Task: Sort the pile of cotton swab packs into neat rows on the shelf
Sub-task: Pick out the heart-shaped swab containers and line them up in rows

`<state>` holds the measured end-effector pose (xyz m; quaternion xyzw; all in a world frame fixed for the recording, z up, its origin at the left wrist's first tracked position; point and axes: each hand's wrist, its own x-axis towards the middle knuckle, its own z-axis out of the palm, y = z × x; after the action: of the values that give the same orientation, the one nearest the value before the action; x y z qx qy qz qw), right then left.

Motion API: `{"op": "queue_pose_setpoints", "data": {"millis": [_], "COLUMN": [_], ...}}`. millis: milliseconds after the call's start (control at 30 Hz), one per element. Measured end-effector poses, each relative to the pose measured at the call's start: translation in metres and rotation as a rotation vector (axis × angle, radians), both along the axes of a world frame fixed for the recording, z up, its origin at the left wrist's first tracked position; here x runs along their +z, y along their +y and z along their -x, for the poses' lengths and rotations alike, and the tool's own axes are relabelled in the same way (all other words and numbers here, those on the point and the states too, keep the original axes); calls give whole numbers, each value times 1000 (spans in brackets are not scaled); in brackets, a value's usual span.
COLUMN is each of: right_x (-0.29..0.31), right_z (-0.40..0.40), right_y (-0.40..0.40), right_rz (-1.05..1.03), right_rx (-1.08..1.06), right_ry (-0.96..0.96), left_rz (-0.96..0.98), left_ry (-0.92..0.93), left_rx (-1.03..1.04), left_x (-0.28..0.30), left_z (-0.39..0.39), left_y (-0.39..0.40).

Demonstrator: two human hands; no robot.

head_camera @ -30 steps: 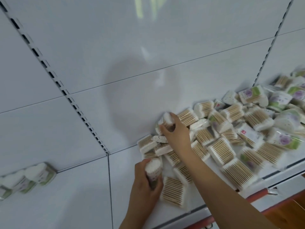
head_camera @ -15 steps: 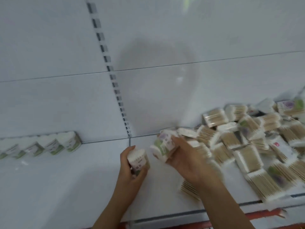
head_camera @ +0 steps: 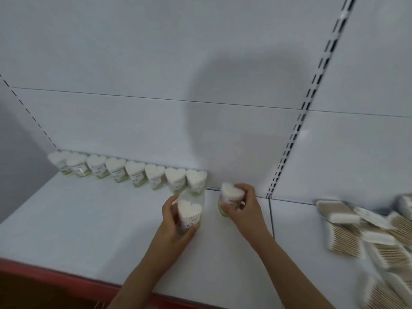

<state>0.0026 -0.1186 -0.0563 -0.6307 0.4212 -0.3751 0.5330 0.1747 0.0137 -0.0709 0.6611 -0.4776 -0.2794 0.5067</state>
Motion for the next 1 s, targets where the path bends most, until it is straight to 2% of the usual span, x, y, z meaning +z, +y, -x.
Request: {"op": "queue_pose_setpoints", "data": {"millis": [100,200,300,467,633,1000], "right_x": [-11,-26,-32,-26,-33,-33], "right_z": [-23,-31,-32,-43,-54,-66], "right_y": [-12,-16,-15,-12,-8,-6], "right_rz": [166,264,248,290,240,206], "right_rx": [25,-41,-122,-221,-327,-365], "right_ry": [99,207,207,184,178,195], "left_rz": [-1,0,-11,31,68,63], "left_ry": [-60,-85,-113,-185,-241,-216], "left_rx": [-36,-112,-158,-102,-121,-145], "left_x": [-1,-6,-12,-24,-28,-29], "left_z": [-21,-35,-38,-39,-39,-41], "left_y": [-7,-13,-16,-20,-25,-25]}}
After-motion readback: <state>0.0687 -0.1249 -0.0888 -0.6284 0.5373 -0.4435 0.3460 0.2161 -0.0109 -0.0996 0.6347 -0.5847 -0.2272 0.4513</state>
